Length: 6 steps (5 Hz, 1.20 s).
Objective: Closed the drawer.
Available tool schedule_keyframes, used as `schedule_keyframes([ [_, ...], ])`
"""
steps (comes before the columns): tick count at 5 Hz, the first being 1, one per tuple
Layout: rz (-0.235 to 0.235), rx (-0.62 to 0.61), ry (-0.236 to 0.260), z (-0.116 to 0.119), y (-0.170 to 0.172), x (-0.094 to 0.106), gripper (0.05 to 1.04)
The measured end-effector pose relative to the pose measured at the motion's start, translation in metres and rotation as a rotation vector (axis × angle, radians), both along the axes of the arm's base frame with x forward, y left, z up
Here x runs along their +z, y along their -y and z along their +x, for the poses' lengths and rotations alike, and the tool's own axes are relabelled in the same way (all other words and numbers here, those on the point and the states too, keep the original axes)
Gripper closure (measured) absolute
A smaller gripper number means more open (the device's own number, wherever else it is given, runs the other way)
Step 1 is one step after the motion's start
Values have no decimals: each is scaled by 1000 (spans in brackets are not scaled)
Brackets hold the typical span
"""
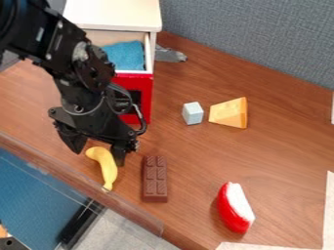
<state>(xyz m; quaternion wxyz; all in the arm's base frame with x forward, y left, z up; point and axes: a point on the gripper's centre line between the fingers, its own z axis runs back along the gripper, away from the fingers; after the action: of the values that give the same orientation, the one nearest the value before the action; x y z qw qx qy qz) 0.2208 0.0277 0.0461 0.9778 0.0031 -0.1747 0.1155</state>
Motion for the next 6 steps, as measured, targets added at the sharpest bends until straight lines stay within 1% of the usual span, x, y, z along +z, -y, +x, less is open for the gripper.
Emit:
schedule_keyframes([
  [2,-3,60,-34,6,-4,-14,82],
  [3,0,78,-28,16,-7,-14,82],
  [4,-2,99,15,33,-13,-4,82],
  [5,1,112,29,44,-21,2,83],
  [6,12,127,34,52,-30,4,83],
])
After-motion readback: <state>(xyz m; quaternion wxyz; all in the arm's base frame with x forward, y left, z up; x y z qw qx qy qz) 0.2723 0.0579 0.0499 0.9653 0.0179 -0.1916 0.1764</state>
